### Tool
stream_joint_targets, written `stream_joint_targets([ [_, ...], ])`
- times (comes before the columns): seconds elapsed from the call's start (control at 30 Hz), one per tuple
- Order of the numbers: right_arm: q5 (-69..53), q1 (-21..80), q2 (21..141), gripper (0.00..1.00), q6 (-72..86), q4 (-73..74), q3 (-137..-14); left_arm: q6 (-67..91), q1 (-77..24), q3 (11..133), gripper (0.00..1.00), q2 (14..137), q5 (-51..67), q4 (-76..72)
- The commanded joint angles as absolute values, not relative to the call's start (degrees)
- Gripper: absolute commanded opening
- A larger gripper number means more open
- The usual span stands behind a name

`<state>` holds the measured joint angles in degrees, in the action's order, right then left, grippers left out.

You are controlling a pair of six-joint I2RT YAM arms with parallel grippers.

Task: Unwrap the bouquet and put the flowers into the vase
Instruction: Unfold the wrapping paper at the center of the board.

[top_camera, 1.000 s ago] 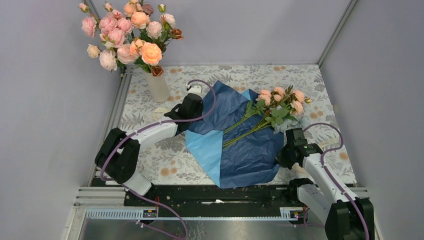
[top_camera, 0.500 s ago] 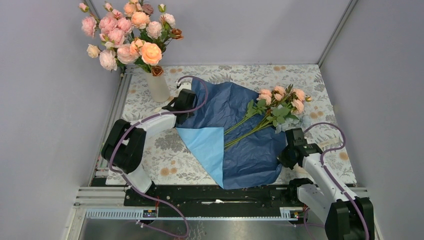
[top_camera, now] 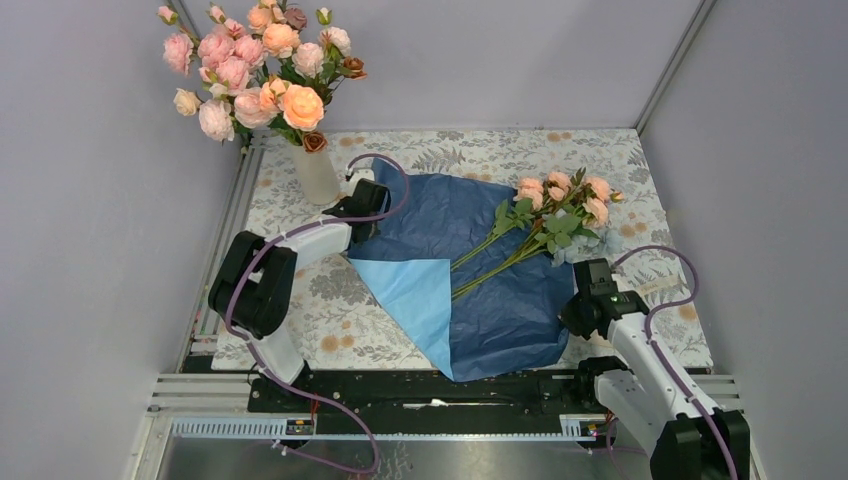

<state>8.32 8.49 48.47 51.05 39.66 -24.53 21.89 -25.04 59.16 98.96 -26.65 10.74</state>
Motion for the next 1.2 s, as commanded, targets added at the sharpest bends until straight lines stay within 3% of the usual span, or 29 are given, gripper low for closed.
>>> stream_joint_targets([
  [0.0, 9.9, 8.2, 46.6, 0.24, 49.5, 41.9, -26.6, 21.6, -24.3, 60.3, 0.13, 94.6, -24.6, 9.6],
  [0.07, 9.6, 8.2, 44.8, 0.54, 49.2, 42.2, -27.1, 21.3, -24.6, 60.2, 0.3, 92.4, -22.8, 9.8],
  [0.13, 9.4, 8.2, 42.1, 0.72, 49.2, 43.1, -28.0, 21.1, -24.8, 60.5, 0.52, 90.3, -21.9, 11.1],
  [0.23, 10.0, 8.2, 38.5, 0.85, 49.0, 45.3, -30.2, 21.1, -25.3, 60.7, 0.72, 87.0, -21.0, 13.3],
  [0.37, 10.4, 8.2, 34.6, 0.94, 46.9, 47.2, -33.1, 21.3, -27.1, 60.5, 0.83, 82.4, -19.7, 15.3],
  [0.53, 6.2, 8.2, 33.3, 0.96, 45.5, 46.7, -34.8, 21.7, -31.5, 61.8, 0.87, 80.6, -16.4, 16.3],
  [0.83, -6.6, 8.2, 43.8, 0.82, 44.9, 37.5, -29.4, 27.3, -35.5, 61.7, 0.87, 89.4, -1.4, 7.5],
  [1.17, 3.4, 8.1, 50.1, 0.83, 47.4, 35.2, -25.8, 33.0, -31.5, 57.5, 0.87, 96.8, -2.5, 3.9],
])
